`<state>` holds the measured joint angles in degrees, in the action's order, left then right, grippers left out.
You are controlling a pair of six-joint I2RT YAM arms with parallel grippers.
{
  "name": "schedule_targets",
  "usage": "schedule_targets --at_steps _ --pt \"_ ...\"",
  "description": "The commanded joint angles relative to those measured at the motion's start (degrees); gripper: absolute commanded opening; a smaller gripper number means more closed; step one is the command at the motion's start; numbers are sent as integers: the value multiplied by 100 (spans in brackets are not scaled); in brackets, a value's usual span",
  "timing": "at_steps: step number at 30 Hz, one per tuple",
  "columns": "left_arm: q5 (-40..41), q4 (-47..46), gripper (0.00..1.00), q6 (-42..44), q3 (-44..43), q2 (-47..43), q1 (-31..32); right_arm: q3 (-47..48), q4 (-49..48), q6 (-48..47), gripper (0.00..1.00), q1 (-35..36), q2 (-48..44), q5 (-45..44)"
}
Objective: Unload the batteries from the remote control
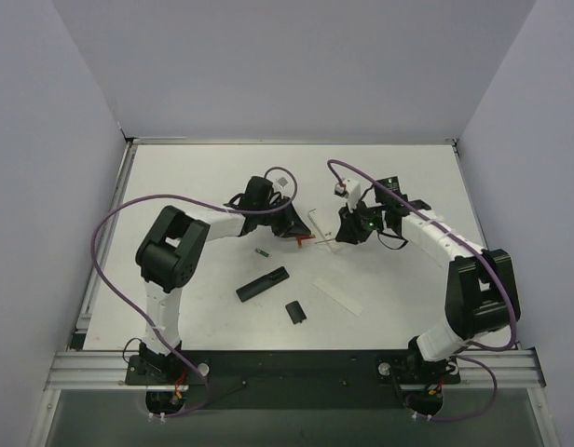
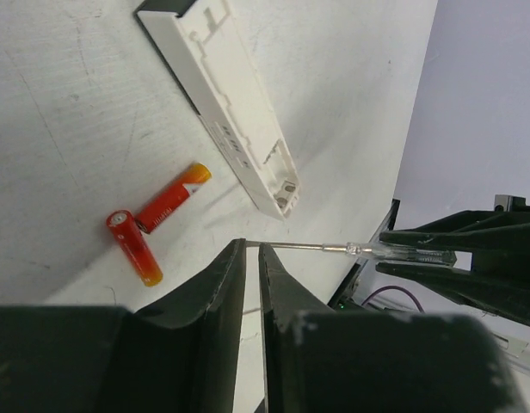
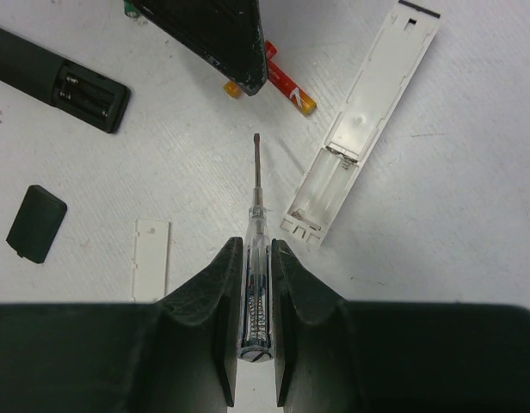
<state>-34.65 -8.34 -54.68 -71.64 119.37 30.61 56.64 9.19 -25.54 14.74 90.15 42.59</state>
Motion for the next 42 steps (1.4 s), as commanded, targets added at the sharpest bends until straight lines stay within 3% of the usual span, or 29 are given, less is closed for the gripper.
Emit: schedule_targets --at_steps 1,10,16,19,27,35,42 --pt "238 611 22 483 -342 -940 -73 -65 -321 610 0 116 -656 49" --pt "802 2475 23 1520 131 -2232 -450 -434 -480 1077 0 845 -1447 -680" --pt "531 2899 23 1837 1221 -3103 -898 -716 -769 1516 0 1654 -1711 -997" --pt "170 2882 23 1899 1696 -3323 -1136 -918 -875 1648 0 1900 -1746 -1051" --pt "223 2971 23 2163 2382 -3869 -1171 -1348 -1366 2035 0 2226 -1694 -902" --pt "-401 2214 23 1829 2979 -3632 -1189 -1384 -1763 2378 0 2252 -1325 -585" --pt "-419 2038 23 1820 3112 -3544 -1189 -1270 -1745 2378 0 2252 -1035 -690"
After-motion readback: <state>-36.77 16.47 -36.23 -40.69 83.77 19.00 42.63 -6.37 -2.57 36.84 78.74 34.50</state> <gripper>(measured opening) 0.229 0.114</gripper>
